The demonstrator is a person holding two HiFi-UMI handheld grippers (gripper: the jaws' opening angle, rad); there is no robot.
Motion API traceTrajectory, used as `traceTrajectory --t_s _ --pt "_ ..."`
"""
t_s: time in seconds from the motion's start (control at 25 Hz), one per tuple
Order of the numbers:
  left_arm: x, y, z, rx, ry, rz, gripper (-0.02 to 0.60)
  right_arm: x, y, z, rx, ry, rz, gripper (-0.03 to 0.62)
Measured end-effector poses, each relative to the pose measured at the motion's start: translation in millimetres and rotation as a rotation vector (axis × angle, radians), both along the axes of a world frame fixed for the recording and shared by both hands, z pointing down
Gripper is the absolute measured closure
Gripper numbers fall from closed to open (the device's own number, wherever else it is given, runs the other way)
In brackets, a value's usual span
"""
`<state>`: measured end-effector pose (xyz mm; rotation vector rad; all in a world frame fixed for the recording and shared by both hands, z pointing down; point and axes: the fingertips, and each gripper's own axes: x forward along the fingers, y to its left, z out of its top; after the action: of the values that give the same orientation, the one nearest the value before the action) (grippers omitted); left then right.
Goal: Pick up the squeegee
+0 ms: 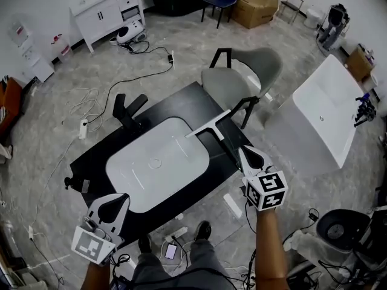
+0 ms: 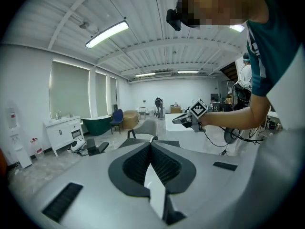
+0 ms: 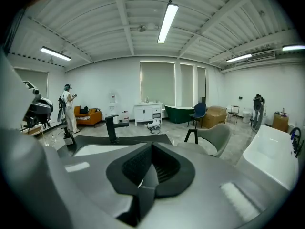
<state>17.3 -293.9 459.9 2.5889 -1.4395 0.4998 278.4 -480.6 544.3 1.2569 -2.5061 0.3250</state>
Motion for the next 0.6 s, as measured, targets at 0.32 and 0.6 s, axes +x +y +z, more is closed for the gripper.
traceTrajectory --t_s 0.32,0.6 --pt "-15.9 -4.8 34.5 -0.065 0.002 -0.066 0.577 -9.7 -25.0 35.7 -0.031 0.016 -0.008 0.582" --pt "-22.7 -5.7 61.7 -0.109 0.011 -0.101 0.577 -17.3 -44.0 69.6 -0.061 0.042 -0.032 0.569"
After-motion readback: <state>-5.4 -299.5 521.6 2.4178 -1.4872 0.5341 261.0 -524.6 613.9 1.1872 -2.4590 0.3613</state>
